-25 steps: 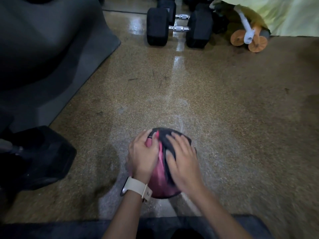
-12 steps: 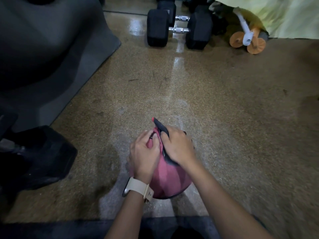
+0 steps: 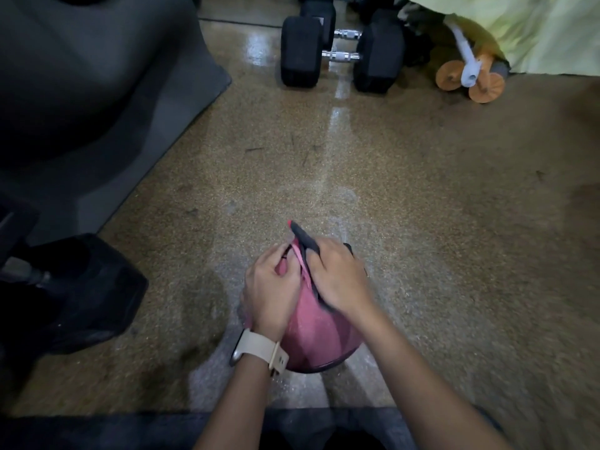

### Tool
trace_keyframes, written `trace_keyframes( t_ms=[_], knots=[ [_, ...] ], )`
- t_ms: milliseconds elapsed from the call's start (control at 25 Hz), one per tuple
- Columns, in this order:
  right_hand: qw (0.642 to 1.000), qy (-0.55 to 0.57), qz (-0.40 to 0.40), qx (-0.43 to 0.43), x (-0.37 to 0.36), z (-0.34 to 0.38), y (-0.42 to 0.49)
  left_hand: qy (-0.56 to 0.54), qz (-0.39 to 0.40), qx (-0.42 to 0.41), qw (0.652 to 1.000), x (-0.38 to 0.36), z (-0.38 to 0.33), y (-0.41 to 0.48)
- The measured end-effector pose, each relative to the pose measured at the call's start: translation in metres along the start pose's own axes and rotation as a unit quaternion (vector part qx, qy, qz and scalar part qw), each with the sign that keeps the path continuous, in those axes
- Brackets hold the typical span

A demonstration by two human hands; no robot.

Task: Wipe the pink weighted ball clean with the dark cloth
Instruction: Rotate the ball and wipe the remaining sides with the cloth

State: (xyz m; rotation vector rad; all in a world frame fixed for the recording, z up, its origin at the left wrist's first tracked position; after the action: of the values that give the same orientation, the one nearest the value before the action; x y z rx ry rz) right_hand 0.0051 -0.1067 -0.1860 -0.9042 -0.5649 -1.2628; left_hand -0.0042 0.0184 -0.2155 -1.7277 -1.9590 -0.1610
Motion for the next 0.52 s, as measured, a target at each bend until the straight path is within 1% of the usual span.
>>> trace_keyframes(
  t_ms=[40,80,120,200,240,320,360,480,520],
  knots=[
    [0.999,0.006,0.024,-0.033,0.007,0.002,0.021,-0.002,-0.006,0.007,1.0,0.0,-0.001,-0.001],
    [0.999,0.005,0.023,-0.049,0.009,0.003,0.03,-0.004,-0.012,0.015,1.0,0.0,-0.002,0.0],
    [0.999,-0.011,0.001,-0.044,0.004,0.003,0.024,-0.006,-0.013,0.016,1.0,0.001,-0.002,0.001],
    [0.997,-0.034,-0.07,0.025,-0.015,0.008,-0.031,-0.031,-0.004,0.012,0.999,0.002,0.001,0.006],
    [0.994,-0.043,-0.093,0.05,-0.023,0.012,-0.064,-0.039,0.002,0.006,0.999,0.003,0.002,0.007],
    [0.991,-0.044,-0.103,0.078,-0.026,0.006,-0.078,-0.038,0.007,-0.014,0.999,0.005,0.001,0.008],
    [0.994,-0.028,-0.087,0.065,-0.022,0.002,-0.061,-0.034,0.008,-0.019,0.999,0.005,0.001,0.007],
    [0.998,0.039,-0.004,-0.054,0.004,-0.011,0.018,-0.02,-0.001,-0.018,1.0,0.0,-0.001,-0.002],
    [0.995,0.054,0.009,-0.08,0.01,-0.013,0.031,-0.017,-0.006,-0.004,1.0,-0.001,-0.001,-0.003]
  ],
)
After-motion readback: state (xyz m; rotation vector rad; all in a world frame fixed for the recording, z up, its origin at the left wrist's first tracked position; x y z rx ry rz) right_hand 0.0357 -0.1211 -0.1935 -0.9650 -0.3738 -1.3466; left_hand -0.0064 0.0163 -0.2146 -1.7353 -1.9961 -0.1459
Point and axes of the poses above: each hand's wrist, its own y-axis towards the middle knuckle, its own x-axis out of the back of the hand, z = x × y, the point moved 3 cm from there along y, towards the middle knuckle, and after that the axes turned 7 degrees about z, right-handed, at the moved point
